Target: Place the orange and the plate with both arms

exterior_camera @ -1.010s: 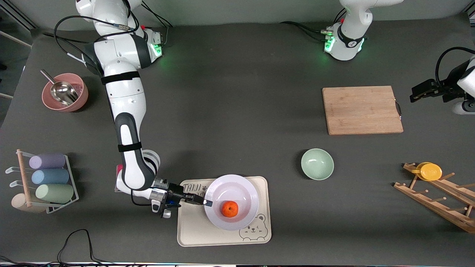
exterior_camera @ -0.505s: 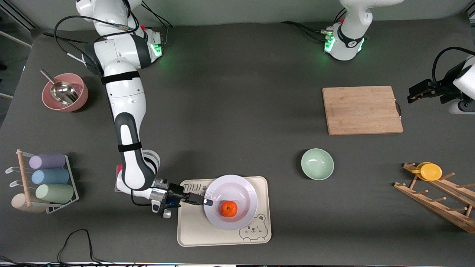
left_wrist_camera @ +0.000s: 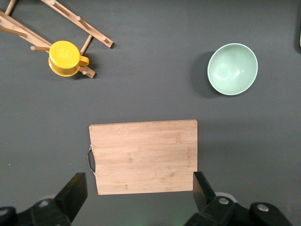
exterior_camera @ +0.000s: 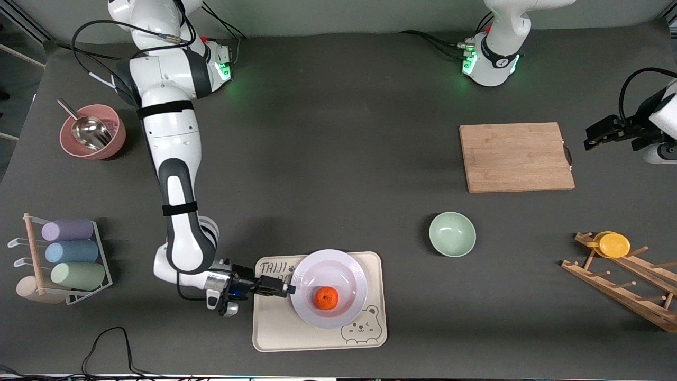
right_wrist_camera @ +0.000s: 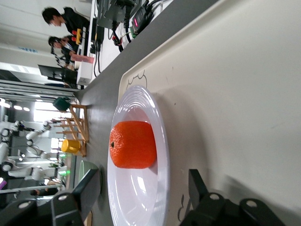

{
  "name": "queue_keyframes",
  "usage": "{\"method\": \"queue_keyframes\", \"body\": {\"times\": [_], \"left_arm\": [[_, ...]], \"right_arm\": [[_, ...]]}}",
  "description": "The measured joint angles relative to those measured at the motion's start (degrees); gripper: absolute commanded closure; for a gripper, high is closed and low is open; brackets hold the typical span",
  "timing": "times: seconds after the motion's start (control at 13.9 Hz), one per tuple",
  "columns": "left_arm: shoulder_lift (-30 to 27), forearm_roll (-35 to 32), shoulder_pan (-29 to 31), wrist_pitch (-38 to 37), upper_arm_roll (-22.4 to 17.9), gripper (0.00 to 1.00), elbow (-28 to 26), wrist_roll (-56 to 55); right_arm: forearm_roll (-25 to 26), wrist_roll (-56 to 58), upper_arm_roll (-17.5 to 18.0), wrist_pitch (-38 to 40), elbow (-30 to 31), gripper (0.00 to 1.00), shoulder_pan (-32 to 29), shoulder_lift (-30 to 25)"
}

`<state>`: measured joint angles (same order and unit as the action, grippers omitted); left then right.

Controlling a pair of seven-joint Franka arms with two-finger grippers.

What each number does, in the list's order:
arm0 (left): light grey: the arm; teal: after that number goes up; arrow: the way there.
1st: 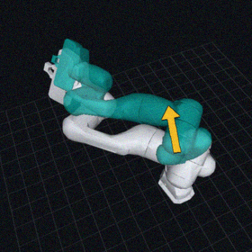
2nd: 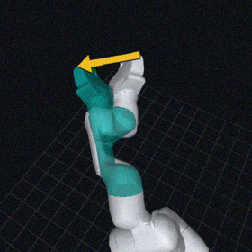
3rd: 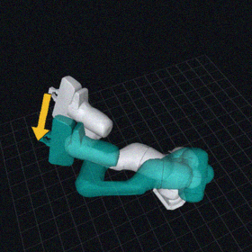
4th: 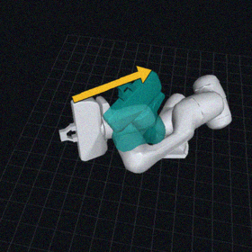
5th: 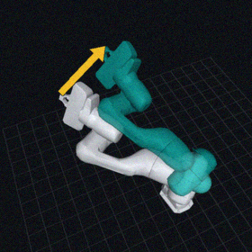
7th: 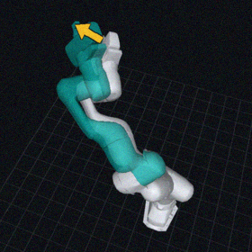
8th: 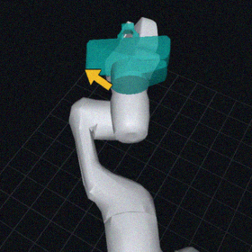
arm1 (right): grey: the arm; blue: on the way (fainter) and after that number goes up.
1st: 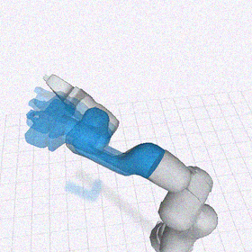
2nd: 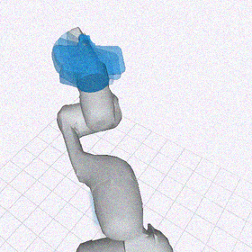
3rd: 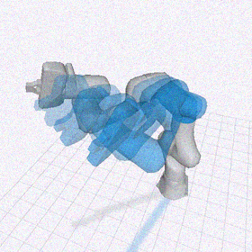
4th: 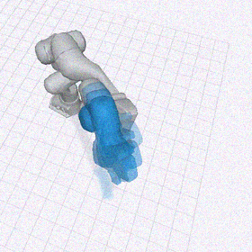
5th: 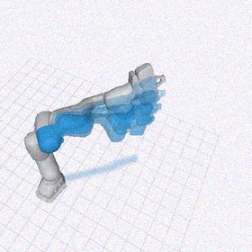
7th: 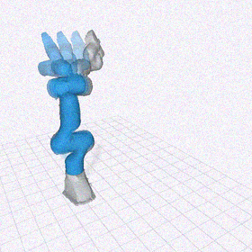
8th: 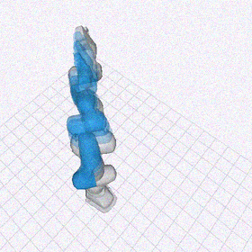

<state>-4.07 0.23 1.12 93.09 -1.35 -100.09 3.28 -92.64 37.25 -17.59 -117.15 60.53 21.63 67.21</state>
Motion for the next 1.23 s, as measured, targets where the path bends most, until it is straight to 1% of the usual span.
{"method": "queue_keyframes", "body": {"times": [0.07, 0.14, 0.22, 0.43, 0.72, 0.87, 1.01, 1.08, 1.15, 1.23], "left_arm": [[-0.02, -0.02, 0.01, 0.0, -0.44, 0.0, 0.01, 0.17], [-0.08, -0.02, 0.01, 0.0, -0.67, 0.0, 0.05, 0.28], [-0.18, -0.01, 0.0, -0.01, -0.71, 0.0, 0.11, 0.29], [-0.48, 0.0, 0.0, -0.03, -0.71, 0.0, 0.24, 0.29], [-0.51, -0.01, 0.0, -0.03, -0.71, 0.0, 0.41, 0.32], [-0.51, -0.01, 0.0, -0.03, -0.71, 0.0, 0.48, 0.34], [-0.49, -0.01, 0.0, -0.03, -0.71, 0.0, 0.63, 0.35], [-0.46, -0.01, 0.0, -0.04, -0.71, 0.0, 0.71, 0.39], [-0.45, -0.01, 0.0, -0.13, -0.7, 0.0, 0.75, 0.49], [-0.44, -0.02, 0.0, -0.31, -0.7, 0.0, 0.76, 0.67]], "right_arm": [[3.97, -1.9, -0.17, 1.57, -0.17, 0.13, -0.91, -1.32], [8.57, -3.99, -0.34, 3.44, -0.37, 0.04, -2.03, -2.94], [13.72, -5.89, -0.48, 5.56, -0.58, 0.0, -3.31, -4.9], [30.2, -8.9, -0.66, 10.43, 0.37, 0.0, -6.48, -12.34], [53.21, -9.89, -0.71, 14.2, 9.18, 0.0, -7.1, -27.35], [63.54, -12.08, -0.74, 17.98, 13.31, 0.0, -7.39, -35.5], [72.23, -15.52, -0.38, 23.39, 15.82, 0.0, -8.26, -42.92], [75.64, -17.23, 0.72, 26.0, 16.79, 0.0, -9.29, -46.37], [79.32, -18.95, 2.74, 28.08, 17.62, 0.0, -10.89, -49.57], [83.21, -20.73, 5.53, 29.76, 18.35, 0.0, -12.84, -52.42]]}}
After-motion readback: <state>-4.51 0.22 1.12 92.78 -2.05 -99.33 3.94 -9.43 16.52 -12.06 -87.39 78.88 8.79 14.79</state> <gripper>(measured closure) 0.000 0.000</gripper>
